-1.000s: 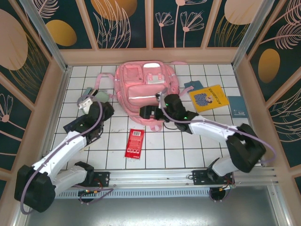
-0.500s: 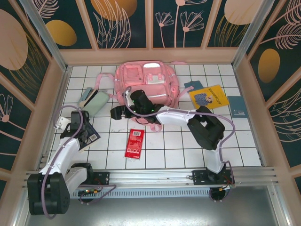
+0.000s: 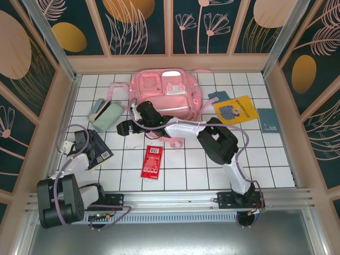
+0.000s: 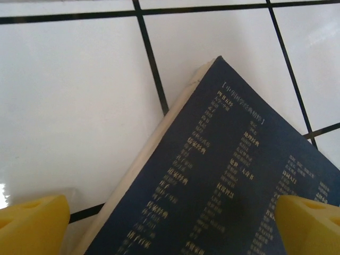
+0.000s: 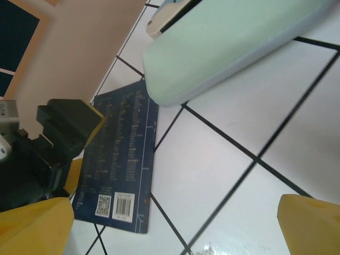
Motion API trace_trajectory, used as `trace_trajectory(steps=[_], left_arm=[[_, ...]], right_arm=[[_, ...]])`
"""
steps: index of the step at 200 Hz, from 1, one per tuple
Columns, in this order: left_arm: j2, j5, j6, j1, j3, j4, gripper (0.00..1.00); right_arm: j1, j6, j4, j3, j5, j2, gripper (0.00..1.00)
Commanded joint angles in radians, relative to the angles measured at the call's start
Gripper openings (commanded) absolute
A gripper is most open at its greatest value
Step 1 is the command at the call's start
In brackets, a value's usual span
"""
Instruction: Pack the student bag
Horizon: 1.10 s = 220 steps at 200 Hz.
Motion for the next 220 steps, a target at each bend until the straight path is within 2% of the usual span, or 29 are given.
trace_trajectory(steps=[1,61,79,91,107,140,220], left_arm=[[0.036,0.127,0.073,0.009,-0.011,0.141,0.98],[0.065,0.293,0.124,0.007,-0.028,0.233,0.91],[0.064,0.309,0.127,0.009,-0.027,0.226,0.89],[0.054,0.321,0.119,0.007,-0.036,0.225,0.88],[0.038,0.332,0.111,0.008,-0.049,0.223,0.88],[0.005,0.348,0.102,0.008,-0.070,0.211,0.88],[-0.017,0.393,0.079,0.009,-0.108,0.233,0.88]], right_arm=[[0.013,-0.014,-0.025,0.052,-0.020,0.043,0.99],[0.031,-0.041,-0.118,0.289,-0.032,0.208,0.97],[0.036,-0.040,-0.153,0.382,-0.040,0.277,0.89],[0.040,-0.041,-0.172,0.438,-0.044,0.319,0.80],[0.053,-0.048,-0.213,0.521,-0.036,0.374,0.74],[0.091,-0.074,-0.322,0.699,-0.007,0.488,0.56],[0.163,-0.074,-0.593,1.104,-0.018,0.718,0.55]])
